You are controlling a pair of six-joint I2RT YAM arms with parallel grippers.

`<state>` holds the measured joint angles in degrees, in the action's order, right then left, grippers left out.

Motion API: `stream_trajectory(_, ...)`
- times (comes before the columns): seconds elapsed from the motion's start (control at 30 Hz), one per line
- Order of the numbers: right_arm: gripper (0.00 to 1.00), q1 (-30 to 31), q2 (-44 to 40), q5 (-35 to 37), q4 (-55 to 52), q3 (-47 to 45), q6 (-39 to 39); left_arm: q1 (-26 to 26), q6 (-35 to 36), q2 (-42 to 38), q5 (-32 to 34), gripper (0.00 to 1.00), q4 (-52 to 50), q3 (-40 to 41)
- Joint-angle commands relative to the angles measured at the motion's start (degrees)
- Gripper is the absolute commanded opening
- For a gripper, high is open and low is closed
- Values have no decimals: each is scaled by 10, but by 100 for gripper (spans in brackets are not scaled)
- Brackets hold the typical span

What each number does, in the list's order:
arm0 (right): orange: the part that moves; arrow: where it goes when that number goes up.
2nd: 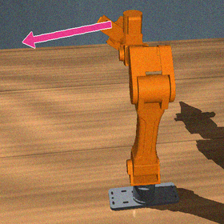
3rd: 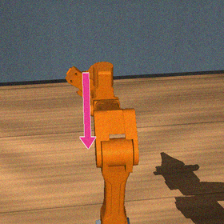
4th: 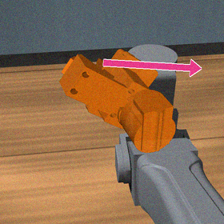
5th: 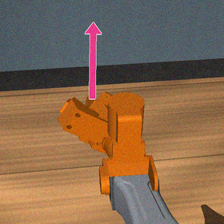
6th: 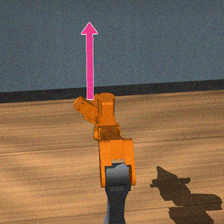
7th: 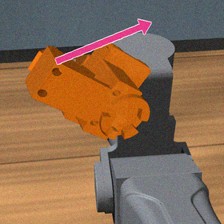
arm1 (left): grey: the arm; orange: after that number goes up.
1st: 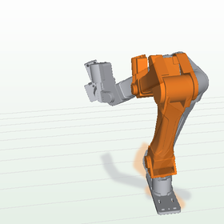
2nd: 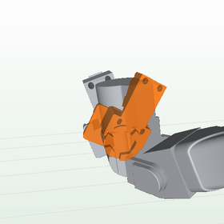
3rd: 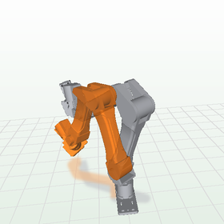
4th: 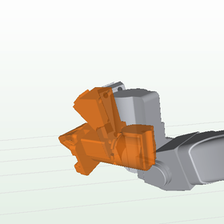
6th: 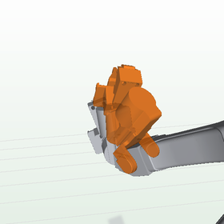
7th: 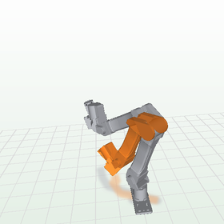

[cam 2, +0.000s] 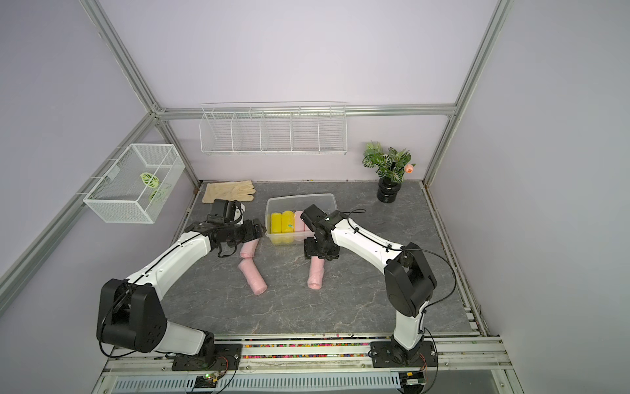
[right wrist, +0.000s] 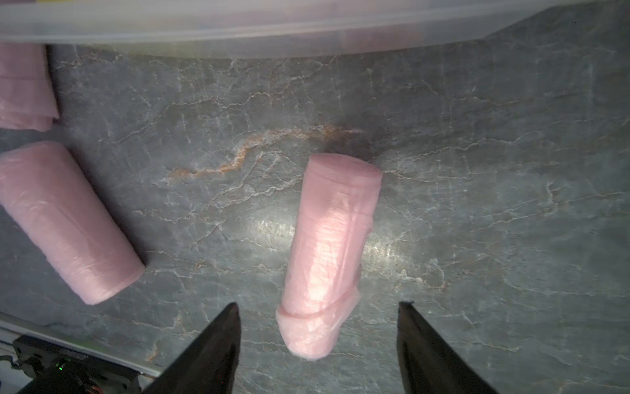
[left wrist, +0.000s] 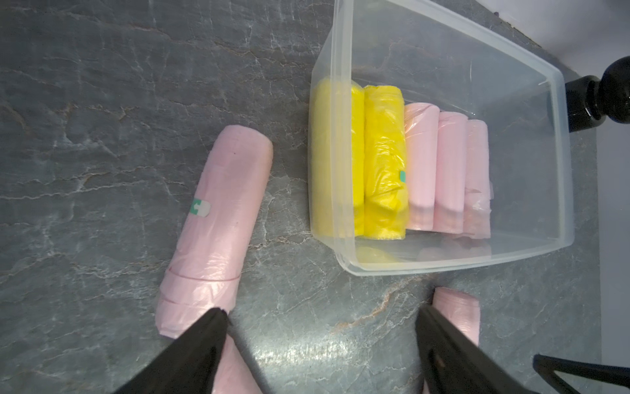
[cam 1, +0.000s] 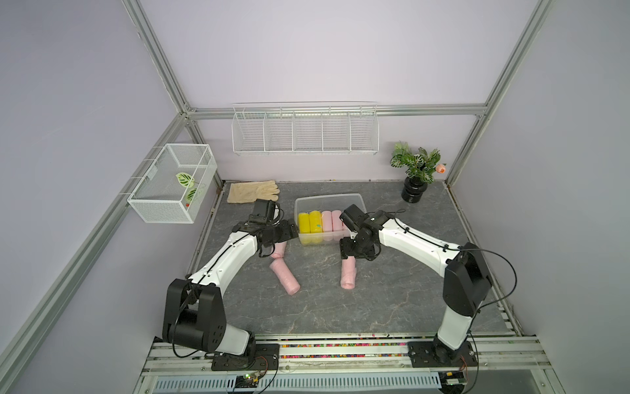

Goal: Put the roll of trash bags into the storage box
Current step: Pick up the roll of trash bags from the center of the board.

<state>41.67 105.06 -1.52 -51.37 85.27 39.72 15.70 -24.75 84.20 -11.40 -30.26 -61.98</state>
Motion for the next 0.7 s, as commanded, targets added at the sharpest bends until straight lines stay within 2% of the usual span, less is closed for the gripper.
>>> stream_trajectory(0.0,76,8,15,13,31,-13,33,-3,14,12,2,91,5,-23)
stream_trajectory(0.23,79,14,41,7,41,-30,56,-3,16,28,6,91,5,-31)
stream_trajectory(0.67,76,14,61,-9,74,-72,109,-3,8,24,3,91,7,-21)
